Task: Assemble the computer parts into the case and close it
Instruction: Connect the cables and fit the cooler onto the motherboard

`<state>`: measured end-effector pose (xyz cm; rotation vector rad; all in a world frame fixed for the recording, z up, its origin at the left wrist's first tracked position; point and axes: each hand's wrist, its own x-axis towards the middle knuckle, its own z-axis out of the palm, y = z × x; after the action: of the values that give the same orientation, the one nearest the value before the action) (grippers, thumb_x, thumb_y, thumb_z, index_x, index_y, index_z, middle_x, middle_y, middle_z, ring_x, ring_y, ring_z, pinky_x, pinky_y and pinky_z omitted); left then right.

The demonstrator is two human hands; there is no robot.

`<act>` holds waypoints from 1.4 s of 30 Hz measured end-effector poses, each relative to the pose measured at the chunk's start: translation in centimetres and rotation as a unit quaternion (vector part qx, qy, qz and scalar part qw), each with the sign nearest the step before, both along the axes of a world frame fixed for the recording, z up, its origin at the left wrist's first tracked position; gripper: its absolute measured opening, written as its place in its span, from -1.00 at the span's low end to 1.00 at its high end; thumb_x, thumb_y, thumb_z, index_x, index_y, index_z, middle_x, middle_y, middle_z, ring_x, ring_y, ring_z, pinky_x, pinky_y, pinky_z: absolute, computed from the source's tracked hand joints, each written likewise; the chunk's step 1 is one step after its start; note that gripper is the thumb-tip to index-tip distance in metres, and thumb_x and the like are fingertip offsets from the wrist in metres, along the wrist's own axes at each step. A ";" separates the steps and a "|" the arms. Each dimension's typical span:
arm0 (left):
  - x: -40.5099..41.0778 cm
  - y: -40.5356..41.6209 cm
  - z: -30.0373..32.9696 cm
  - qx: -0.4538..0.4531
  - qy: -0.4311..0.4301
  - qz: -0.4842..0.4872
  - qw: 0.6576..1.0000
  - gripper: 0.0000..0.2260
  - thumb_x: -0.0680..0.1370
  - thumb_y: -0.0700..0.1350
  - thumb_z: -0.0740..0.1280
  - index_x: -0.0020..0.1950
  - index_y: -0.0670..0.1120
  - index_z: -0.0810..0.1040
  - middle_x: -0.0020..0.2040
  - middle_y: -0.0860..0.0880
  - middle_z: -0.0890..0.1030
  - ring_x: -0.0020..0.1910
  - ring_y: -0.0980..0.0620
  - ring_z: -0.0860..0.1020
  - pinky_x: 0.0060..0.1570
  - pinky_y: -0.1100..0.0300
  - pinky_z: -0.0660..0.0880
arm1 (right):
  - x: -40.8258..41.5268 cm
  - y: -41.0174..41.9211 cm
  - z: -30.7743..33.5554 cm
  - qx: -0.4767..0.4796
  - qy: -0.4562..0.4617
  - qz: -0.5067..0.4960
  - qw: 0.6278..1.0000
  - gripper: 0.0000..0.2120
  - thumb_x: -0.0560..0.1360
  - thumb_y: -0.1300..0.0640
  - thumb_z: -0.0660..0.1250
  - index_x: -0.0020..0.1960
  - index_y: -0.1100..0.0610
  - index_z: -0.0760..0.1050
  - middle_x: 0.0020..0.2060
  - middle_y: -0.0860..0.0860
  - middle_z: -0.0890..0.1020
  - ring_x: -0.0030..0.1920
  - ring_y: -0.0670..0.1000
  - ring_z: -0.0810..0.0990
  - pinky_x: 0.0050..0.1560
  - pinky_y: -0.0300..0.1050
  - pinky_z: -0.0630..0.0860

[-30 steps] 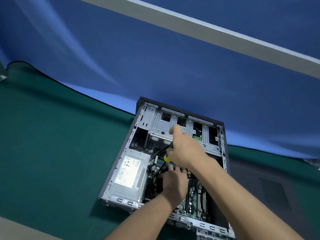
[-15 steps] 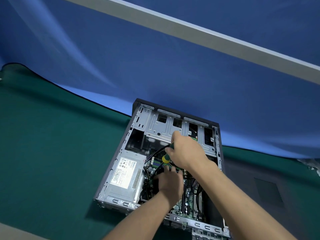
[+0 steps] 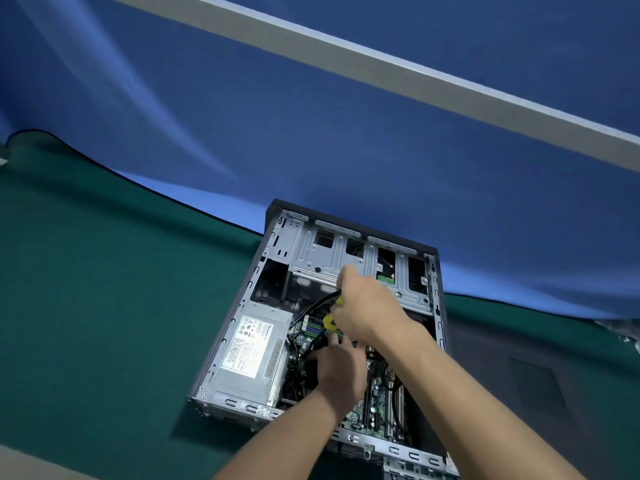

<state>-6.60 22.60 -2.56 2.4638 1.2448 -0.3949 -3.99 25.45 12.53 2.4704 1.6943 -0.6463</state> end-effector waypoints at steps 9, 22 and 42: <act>0.1 0.1 -0.1 0.006 0.014 -0.006 1.000 -0.77 0.55 -0.19 0.20 0.19 -0.20 0.43 0.25 -0.25 0.44 0.38 -0.29 0.22 -0.03 -0.20 0.51 | 1.1 -0.5 0.3 -0.011 -0.002 -0.018 1.000 -0.77 0.59 0.08 0.21 0.16 0.20 0.32 0.00 0.15 0.54 -0.07 0.17 0.53 -0.20 -0.06 0.42; -0.3 0.0 0.5 -0.021 -0.005 0.020 1.000 -0.71 0.59 -0.18 0.15 0.30 -0.20 0.35 0.31 -0.24 0.37 0.26 -0.29 0.34 0.07 -0.19 0.48 | -0.2 0.2 0.3 -0.011 0.034 0.008 0.999 -0.72 0.57 0.13 0.22 0.23 0.19 0.30 0.10 0.17 0.48 0.00 0.19 0.53 -0.14 -0.06 0.39; 0.1 0.2 -0.1 -0.003 0.024 -0.004 1.000 -0.64 0.53 -0.15 0.22 0.33 -0.18 0.36 0.40 -0.24 0.29 0.43 -0.31 0.14 -0.08 -0.28 0.50 | 0.5 0.9 0.2 0.001 -0.023 0.008 1.000 -0.77 0.56 0.06 0.23 0.10 0.19 0.33 -0.06 0.11 0.55 -0.12 0.15 0.51 -0.21 -0.09 0.37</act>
<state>-6.53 22.80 -2.63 2.4694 1.2507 -0.4608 -3.44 26.36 12.72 2.4519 1.6967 -0.5805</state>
